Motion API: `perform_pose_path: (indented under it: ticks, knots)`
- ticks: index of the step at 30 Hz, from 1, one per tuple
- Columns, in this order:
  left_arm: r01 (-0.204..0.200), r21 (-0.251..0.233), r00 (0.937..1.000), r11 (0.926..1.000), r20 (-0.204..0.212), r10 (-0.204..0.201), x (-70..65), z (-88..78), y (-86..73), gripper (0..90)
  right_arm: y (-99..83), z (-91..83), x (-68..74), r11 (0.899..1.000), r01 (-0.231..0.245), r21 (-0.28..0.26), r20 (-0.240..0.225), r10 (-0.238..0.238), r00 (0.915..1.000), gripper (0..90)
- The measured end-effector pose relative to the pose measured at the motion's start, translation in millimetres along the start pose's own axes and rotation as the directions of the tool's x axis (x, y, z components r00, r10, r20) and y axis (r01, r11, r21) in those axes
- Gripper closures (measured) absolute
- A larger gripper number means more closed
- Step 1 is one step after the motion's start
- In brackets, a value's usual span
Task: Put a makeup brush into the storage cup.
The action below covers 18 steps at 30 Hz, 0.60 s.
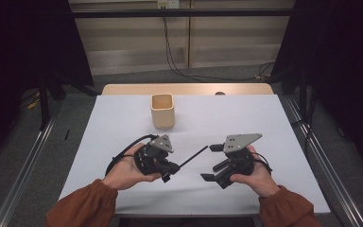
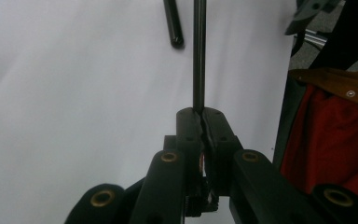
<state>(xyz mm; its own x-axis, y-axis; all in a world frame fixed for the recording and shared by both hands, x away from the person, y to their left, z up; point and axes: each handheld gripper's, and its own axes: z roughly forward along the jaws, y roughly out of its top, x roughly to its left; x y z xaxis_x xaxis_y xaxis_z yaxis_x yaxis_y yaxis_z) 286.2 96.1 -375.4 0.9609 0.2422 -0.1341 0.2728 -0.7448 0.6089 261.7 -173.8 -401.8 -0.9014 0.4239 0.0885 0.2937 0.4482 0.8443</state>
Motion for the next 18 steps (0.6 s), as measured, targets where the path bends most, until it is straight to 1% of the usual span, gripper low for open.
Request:
perform_pose_path:
  ticks: [2, 4, 5, 7, 9, 10, 11, 13, 15, 16, 17, 18]
  knots:
    - [-0.007, 0.015, 1.0000, 0.9999, 0.000, 0.007, -0.8, 0.2, -0.2, 86.1, 2.9, 2.2, -0.3, 1.000, 0.003, 0.028, -0.017, -0.003, 0.9998, 1.9]
    - [-0.011, 0.027, 0.9999, 0.9996, 0.000, 0.011, -1.3, -0.9, 1.2, 86.1, 5.7, 4.3, -1.3, 0.999, 0.016, 0.051, -0.017, -0.016, 0.9997, 2.2]
    - [-0.014, 0.031, 0.9999, 0.9994, 0.004, 0.014, -0.8, -1.9, 2.3, 86.1, 7.2, 5.6, -1.9, 0.998, 0.015, 0.063, -0.026, -0.013, 0.9996, 2.0]
    - [-0.026, 0.042, 0.9997, 0.9988, 0.002, 0.026, -1.0, -3.6, 4.8, 86.1, 10.1, 9.2, -4.6, 0.994, 0.020, 0.107, -0.051, -0.014, 0.9986, 1.9]
    - [-0.038, 0.050, 0.9992, 0.9980, 0.010, 0.038, -1.8, -5.4, 7.1, 86.1, 11.7, 11.9, -7.5, 0.991, 0.018, 0.133, -0.074, -0.009, 0.9972, 1.9]
    - [-0.043, 0.060, 0.9990, 0.9973, 0.018, 0.042, -2.0, -6.4, 8.3, 86.1, 12.5, 13.1, -8.5, 0.989, 0.020, 0.146, -0.078, -0.009, 0.9969, 2.0]
    - [-0.051, 0.063, 0.9987, 0.9967, 0.010, 0.051, -2.6, -6.5, 9.2, 86.2, 13.3, 14.0, -9.3, 0.987, 0.028, 0.156, -0.083, -0.015, 0.9964, 2.0]
    - [-0.055, 0.083, 0.9985, 0.9951, 0.011, 0.054, -2.8, -6.6, 11.3, 86.1, 15.8, 15.2, -10.3, 0.985, 0.035, 0.169, -0.093, -0.019, 0.9954, 2.2]
    - [-0.066, 0.111, 0.9978, 0.9917, 0.017, 0.064, -2.5, -6.1, 12.9, 86.1, 19.0, 15.8, -10.6, 0.982, 0.045, 0.185, -0.086, -0.029, 0.9958, 2.1]
    - [-0.069, 0.120, 0.9976, 0.9904, 0.016, 0.067, -2.8, -6.0, 13.2, 86.1, 20.6, 15.8, -10.7, 0.980, 0.054, 0.190, -0.094, -0.036, 0.9949, 4.7]
    - [-0.074, 0.125, 0.9972, 0.9895, 0.021, 0.071, -2.6, -6.0, 13.5, 86.1, 22.1, 15.3, -10.6, 0.978, 0.069, 0.196, -0.108, -0.049, 0.9930, 9.7]
    - [-0.081, 0.137, 0.9966, 0.9873, 0.024, 0.078, -2.6, -5.9, 13.6, 86.1, 23.7, 15.2, -9.7, 0.975, 0.085, 0.207, -0.127, -0.059, 0.9902, 10.6]
